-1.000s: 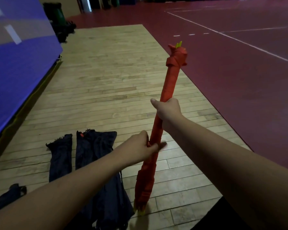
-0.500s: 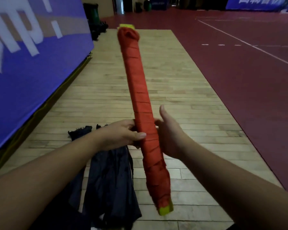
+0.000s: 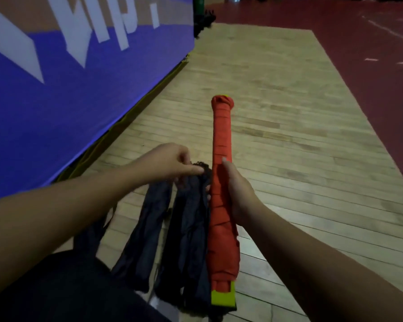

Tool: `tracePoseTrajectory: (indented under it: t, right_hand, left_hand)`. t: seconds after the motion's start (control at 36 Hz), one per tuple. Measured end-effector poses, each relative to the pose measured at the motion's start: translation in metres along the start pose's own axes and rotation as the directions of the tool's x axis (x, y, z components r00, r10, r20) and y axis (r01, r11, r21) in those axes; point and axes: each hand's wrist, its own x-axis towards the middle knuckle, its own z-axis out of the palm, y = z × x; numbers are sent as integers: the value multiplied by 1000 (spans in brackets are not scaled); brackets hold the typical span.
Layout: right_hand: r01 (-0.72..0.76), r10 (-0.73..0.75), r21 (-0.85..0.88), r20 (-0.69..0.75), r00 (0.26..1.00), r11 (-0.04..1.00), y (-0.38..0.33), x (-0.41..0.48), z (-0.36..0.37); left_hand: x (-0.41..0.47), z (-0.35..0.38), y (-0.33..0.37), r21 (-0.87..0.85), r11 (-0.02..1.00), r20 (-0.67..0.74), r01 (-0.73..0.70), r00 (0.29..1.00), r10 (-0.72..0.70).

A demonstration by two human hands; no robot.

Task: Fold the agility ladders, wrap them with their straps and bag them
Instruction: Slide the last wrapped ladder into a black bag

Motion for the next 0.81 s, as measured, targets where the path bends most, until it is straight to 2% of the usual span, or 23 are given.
tracePoseTrajectory:
  t: [0.06,0.14,0.22,0.31,0.36,0.47,0.53,0.58,0.61,0.64,0.69,0.81]
  right_hand:
    - [-18,18,-51,-12,1000,999,12,15,10]
    - [-31,34,-165,18,999,986,33,38,27]
    - [-28,48,-276,63,997,961,59,65,45]
    - [-60,104,-356,106,989,933,86,90,63]
    - [-79,134,-387,118,984,919,99,103,70]
    - [-144,223,-411,152,963,900,129,132,81]
    - [-176,262,-430,149,954,886,145,147,83]
    - [-190,279,-447,142,950,874,157,159,80]
    - [-190,283,-462,141,949,866,159,161,80]
    - [-194,291,-478,138,947,857,164,166,77]
    - [-205,303,-497,125,945,843,170,174,71]
    - [-217,314,-538,94,945,815,170,181,61]
  left_hand:
    - [8,-12,-43,-133,981,45,144,989,-139]
    - [19,-11,-123,-260,902,37,345,937,-348]
    - [22,6,-209,-359,775,42,520,839,-543]
    - [20,33,-285,-296,682,82,669,729,-679]
    - [17,52,-319,-186,659,37,728,676,-736]
    - [9,90,-374,93,549,-230,831,555,-800]
    - [11,106,-396,45,499,-238,866,494,-836]
    - [16,118,-414,-118,414,-138,903,398,-907]
    - [17,121,-418,-169,385,-96,907,373,-923]
    - [19,127,-423,-179,381,-69,907,375,-925]
    - [22,136,-428,-141,444,-103,885,433,-896]
    - [31,139,-409,-137,635,-195,761,608,-770]
